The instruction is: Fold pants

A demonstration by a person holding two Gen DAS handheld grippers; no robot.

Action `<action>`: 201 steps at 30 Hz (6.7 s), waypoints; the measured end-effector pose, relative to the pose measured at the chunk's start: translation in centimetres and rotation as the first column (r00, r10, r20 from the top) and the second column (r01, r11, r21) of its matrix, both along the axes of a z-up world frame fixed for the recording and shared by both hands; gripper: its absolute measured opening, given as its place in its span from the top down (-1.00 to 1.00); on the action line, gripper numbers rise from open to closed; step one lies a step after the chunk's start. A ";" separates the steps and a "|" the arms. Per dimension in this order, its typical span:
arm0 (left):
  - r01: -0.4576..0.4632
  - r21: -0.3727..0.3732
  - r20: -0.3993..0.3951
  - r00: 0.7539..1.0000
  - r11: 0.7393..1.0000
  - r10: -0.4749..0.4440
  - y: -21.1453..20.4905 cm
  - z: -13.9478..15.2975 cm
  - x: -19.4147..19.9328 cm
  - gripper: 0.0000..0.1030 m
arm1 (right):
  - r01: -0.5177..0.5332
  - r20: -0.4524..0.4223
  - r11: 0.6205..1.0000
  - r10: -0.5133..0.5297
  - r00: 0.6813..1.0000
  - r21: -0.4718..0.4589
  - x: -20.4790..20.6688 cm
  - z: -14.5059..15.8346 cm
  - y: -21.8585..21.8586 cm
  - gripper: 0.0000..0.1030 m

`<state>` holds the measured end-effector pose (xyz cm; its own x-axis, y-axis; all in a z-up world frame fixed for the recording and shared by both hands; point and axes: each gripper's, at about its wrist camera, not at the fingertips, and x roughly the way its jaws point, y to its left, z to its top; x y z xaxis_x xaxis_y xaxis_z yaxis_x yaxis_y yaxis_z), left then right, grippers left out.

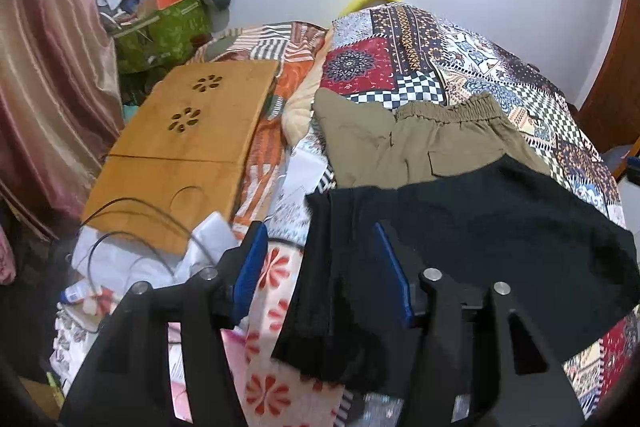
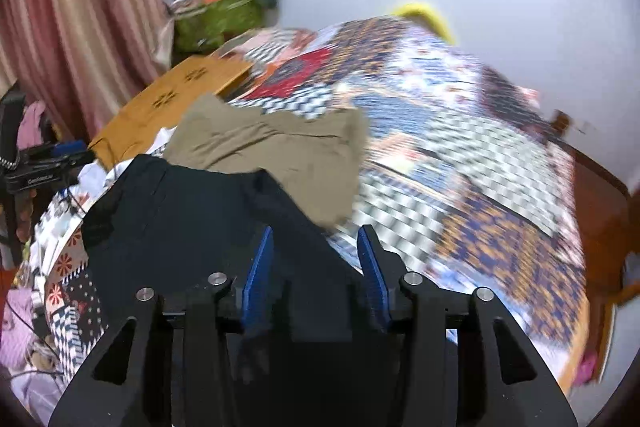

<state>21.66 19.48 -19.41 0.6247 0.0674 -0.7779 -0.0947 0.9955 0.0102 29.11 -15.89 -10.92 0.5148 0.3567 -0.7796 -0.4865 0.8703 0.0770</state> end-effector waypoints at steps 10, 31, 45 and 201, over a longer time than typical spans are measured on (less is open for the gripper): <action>-0.094 -0.049 -0.077 0.993 0.994 0.090 1.3 -2.4 -4.3 -0.18 | 0.314 0.064 0.949 -0.311 0.948 -0.037 -7.3 2.2 -13.2 0.12; -0.090 -0.022 -0.210 0.974 0.996 0.083 -1.0 -8.8 -3.0 0.14 | 0.625 -0.201 0.772 -0.634 0.746 -0.115 -17.7 -6.2 -25.9 0.12; -0.036 0.086 -0.177 0.983 0.996 0.051 -2.4 -8.1 -3.2 0.55 | 0.665 -0.322 0.747 -0.631 0.705 -0.008 -17.4 -10.3 -26.7 0.48; 0.348 -0.039 -0.170 0.922 0.937 -0.349 -24.2 -6.5 -3.1 -0.48 | 0.656 -0.122 0.754 -0.647 0.752 0.041 -18.8 -7.8 -28.0 0.82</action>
